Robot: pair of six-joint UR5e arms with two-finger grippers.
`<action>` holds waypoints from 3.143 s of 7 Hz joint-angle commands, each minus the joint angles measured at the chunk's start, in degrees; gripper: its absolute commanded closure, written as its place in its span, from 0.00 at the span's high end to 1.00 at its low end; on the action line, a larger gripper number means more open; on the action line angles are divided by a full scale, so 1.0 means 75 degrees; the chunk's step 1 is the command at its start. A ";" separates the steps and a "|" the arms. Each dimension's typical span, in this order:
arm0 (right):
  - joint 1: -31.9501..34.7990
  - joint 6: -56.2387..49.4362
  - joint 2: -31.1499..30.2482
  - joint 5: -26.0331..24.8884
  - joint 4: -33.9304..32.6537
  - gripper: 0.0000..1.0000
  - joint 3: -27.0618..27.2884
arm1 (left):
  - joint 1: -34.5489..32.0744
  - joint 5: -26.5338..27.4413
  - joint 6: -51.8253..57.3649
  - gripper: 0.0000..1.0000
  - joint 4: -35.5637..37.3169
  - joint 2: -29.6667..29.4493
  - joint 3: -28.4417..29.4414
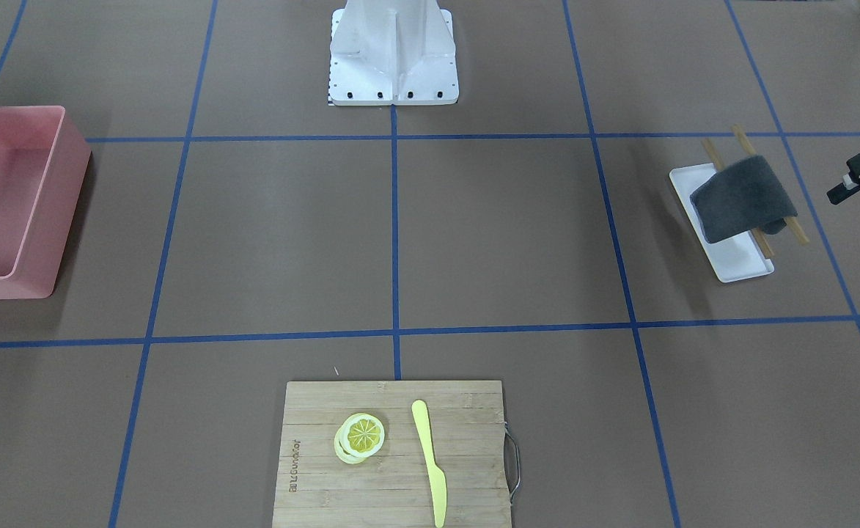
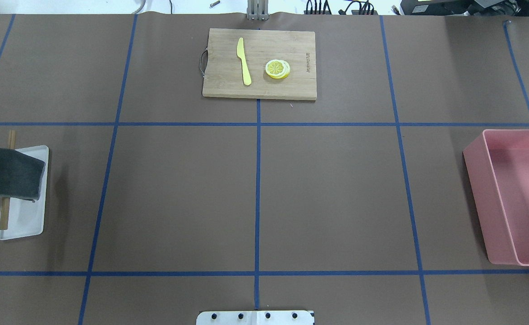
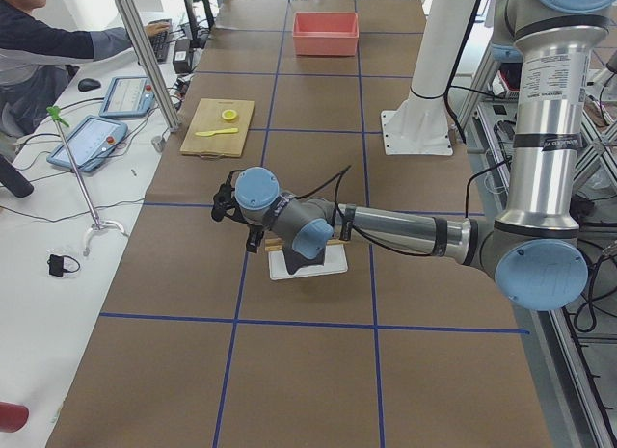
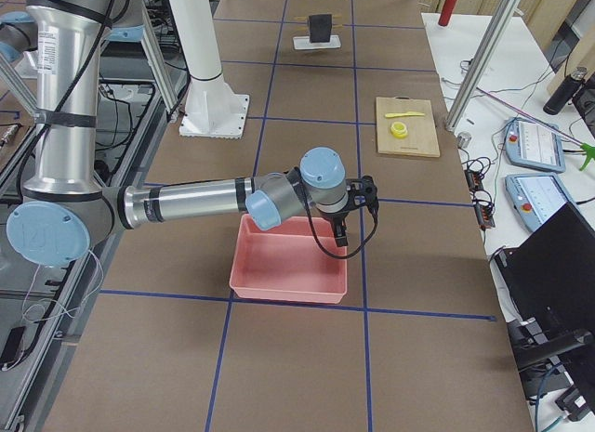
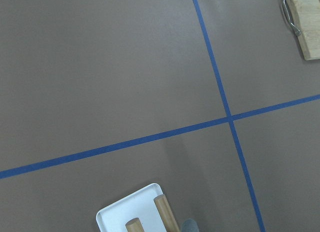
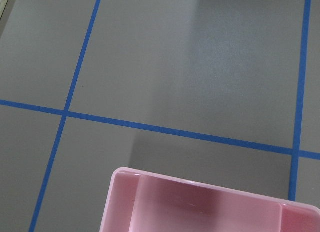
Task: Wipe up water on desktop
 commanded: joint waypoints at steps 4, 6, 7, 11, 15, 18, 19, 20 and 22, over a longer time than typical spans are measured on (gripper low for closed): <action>-0.0047 0.0000 -0.0357 0.0837 0.0137 1.00 -0.0006 | 0.0760 -0.0006 -0.1839 0.79 0.0064 0.1257 -0.0673; -0.0082 -0.0023 -0.0346 0.0756 0.0125 1.00 -0.0053 | 0.0888 0.0006 -0.1863 0.75 0.0100 0.1248 -0.0606; -0.0117 -0.0023 -0.0345 0.0744 0.0125 1.00 -0.0122 | 0.0993 0.0006 -0.1874 0.75 0.0123 0.1213 -0.0513; -0.0141 -0.0023 -0.0252 0.0732 0.0125 1.00 -0.0392 | 0.1276 0.0030 -0.2496 0.36 0.0100 0.1036 -0.0430; -0.0141 -0.0023 -0.0252 0.0744 0.0125 1.00 -0.0393 | 0.1241 -0.0041 -0.2496 0.00 0.0076 0.1107 -0.0511; -0.0222 -0.0012 -0.0089 0.0732 0.0137 1.00 -0.0381 | 0.1124 -0.1475 -0.2519 0.00 0.0099 0.1073 -0.0744; -0.0466 0.0000 0.0237 0.0709 0.0125 1.00 -0.0392 | 0.0833 -0.2016 -0.3134 0.00 0.0100 0.0886 -0.0839; -0.0736 0.0406 0.0554 0.0709 0.0125 0.99 -0.0381 | 0.0819 -0.2033 -0.4451 0.00 0.0100 0.0119 -0.1060; -0.1729 0.2581 0.1513 0.0291 0.0776 1.00 -0.0276 | 0.1179 -0.1940 -0.7405 0.00 0.0076 -0.2012 -0.1063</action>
